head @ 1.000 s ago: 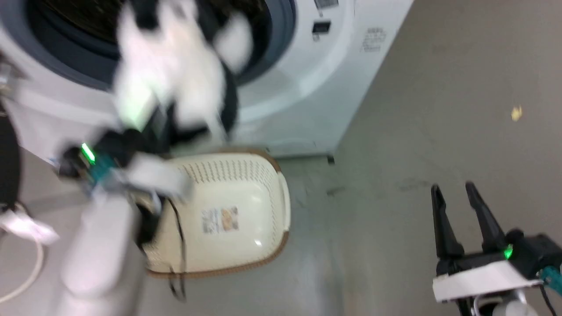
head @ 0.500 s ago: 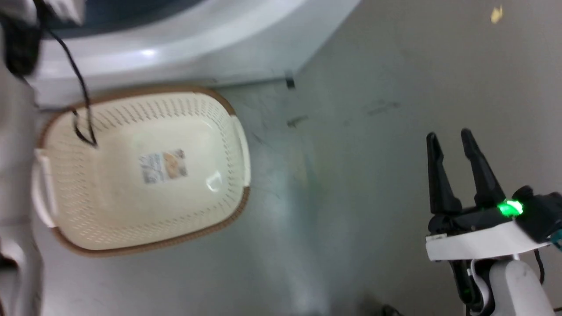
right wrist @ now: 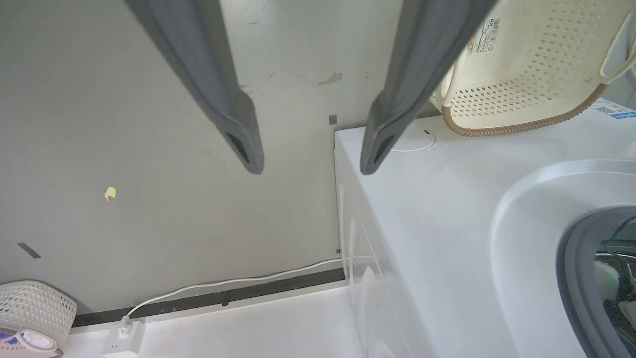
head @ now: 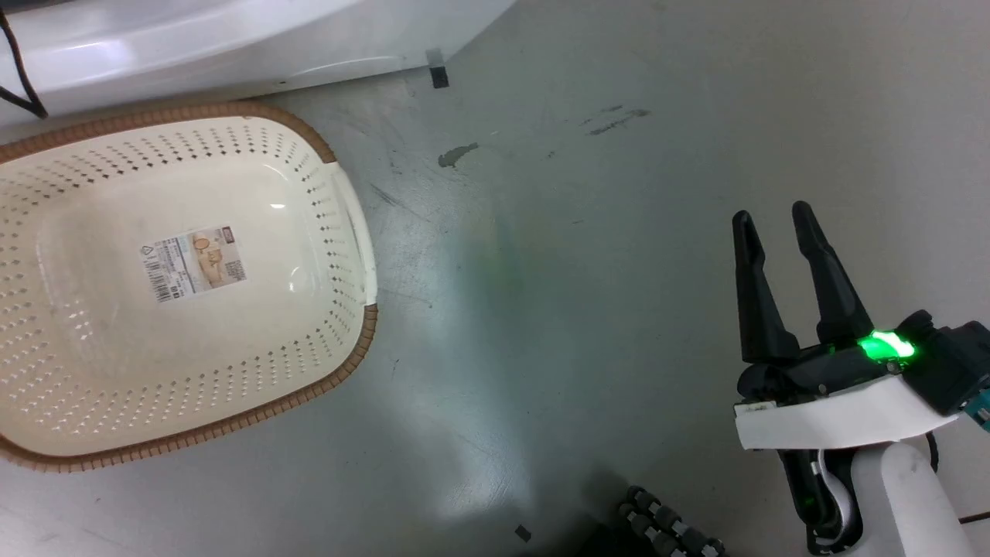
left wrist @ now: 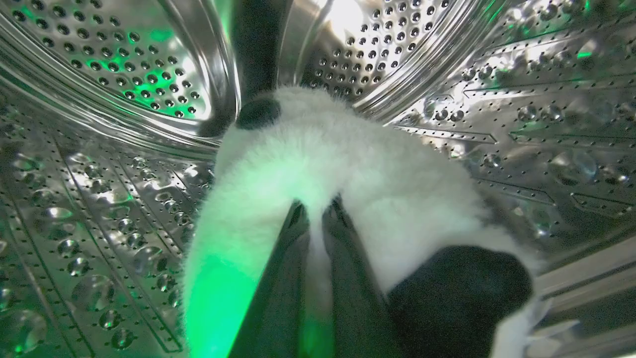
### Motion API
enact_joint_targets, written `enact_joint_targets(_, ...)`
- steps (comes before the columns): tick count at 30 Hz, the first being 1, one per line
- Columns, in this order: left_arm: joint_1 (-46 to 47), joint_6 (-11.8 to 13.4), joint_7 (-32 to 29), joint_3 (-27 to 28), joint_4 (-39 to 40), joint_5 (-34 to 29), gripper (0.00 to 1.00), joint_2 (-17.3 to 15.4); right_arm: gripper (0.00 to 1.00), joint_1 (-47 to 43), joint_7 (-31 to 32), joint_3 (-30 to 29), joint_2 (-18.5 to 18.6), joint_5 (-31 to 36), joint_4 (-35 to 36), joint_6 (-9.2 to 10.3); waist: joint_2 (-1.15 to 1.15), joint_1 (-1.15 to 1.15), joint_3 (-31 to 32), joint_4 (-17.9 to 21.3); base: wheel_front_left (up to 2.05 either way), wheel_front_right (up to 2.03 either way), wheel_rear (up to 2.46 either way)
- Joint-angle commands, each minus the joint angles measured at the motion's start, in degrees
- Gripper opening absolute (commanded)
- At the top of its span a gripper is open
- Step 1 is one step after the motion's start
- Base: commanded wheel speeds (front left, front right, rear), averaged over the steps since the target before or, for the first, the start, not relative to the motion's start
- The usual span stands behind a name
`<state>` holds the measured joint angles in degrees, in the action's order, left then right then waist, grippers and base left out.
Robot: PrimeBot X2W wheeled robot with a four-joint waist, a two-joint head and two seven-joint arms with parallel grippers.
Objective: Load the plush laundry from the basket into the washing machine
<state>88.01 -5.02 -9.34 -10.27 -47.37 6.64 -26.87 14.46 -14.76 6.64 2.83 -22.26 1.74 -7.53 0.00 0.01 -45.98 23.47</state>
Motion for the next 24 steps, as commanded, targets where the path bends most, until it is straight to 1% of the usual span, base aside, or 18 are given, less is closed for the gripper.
enact_joint_targets(1, -0.24, -0.36, 0.31, -0.61, -1.50, -0.31, 0.00, -0.21, 1.00, 1.02, -0.24, 0.18, 0.05, -0.33, -0.11, 0.04, 0.00, -0.01, 0.03, 0.15, 0.00, 0.00, 0.00)
enact_joint_targets(3, -0.32, -0.53, 1.41, -0.97, -2.95, -0.26, 0.00, -0.26, 1.00, 1.06, -0.24, -0.11, 0.05, -0.43, -0.04, 0.04, 0.00, -0.01, 0.53, 0.07, 0.00, 0.00, 0.00)
enact_joint_targets(5, -1.05, -0.38, 2.94, -1.16, -4.37, -0.22, 1.00, -0.31, 1.00, 1.00, -0.24, -0.58, 0.05, -0.18, -0.22, 0.04, 0.00, -0.01, 1.49, -0.26, 0.00, 0.00, 0.00)
enact_joint_targets(8, -3.08, 0.58, 5.88, -0.90, -6.63, 0.48, 1.00, 0.59, 1.00, 0.79, -0.24, -1.57, 0.05, 0.86, -0.47, 0.04, 0.00, -0.01, 4.01, -1.14, 0.00, 0.00, 0.00)
enact_joint_targets(10, -5.21, 0.98, 8.21, -0.39, -8.17, 1.75, 1.00, 2.39, 1.00, 0.31, -0.24, -2.78, 0.05, 2.42, -0.41, 0.04, 0.00, -0.01, 6.39, -2.43, 0.00, 0.00, 0.00)
enact_joint_targets(14, -10.04, 0.37, 13.15, -0.43, -11.08, 3.56, 1.00, 5.63, 1.00, -0.76, -0.24, -5.83, 0.05, 5.07, 0.23, 0.04, 0.00, -0.01, 12.30, -5.42, 0.00, 0.00, 0.00)
enact_joint_targets(19, -18.04, -1.25, 20.51, -0.74, -13.25, 6.37, 1.00, 10.10, 1.00, -2.59, -0.24, -8.18, 0.05, 9.11, 0.46, 0.04, 0.00, -0.01, 20.88, -9.75, 0.00, 0.00, 0.00)
enact_joint_targets(21, -22.30, -1.81, 22.59, -0.91, -12.82, 7.78, 1.00, 11.96, 1.00, -3.80, -0.24, -9.01, 0.05, 10.38, 0.40, 0.04, 0.00, -0.01, 24.31, -11.77, 0.00, 0.00, 0.00)
enact_joint_targets(24, -29.08, -2.21, 23.94, -2.13, -10.33, 8.58, 1.00, 13.64, 1.00, -5.75, -0.24, -9.66, 0.05, 11.78, 0.54, 0.04, 0.00, -0.01, 28.61, -14.51, 0.00, 0.00, 0.00)
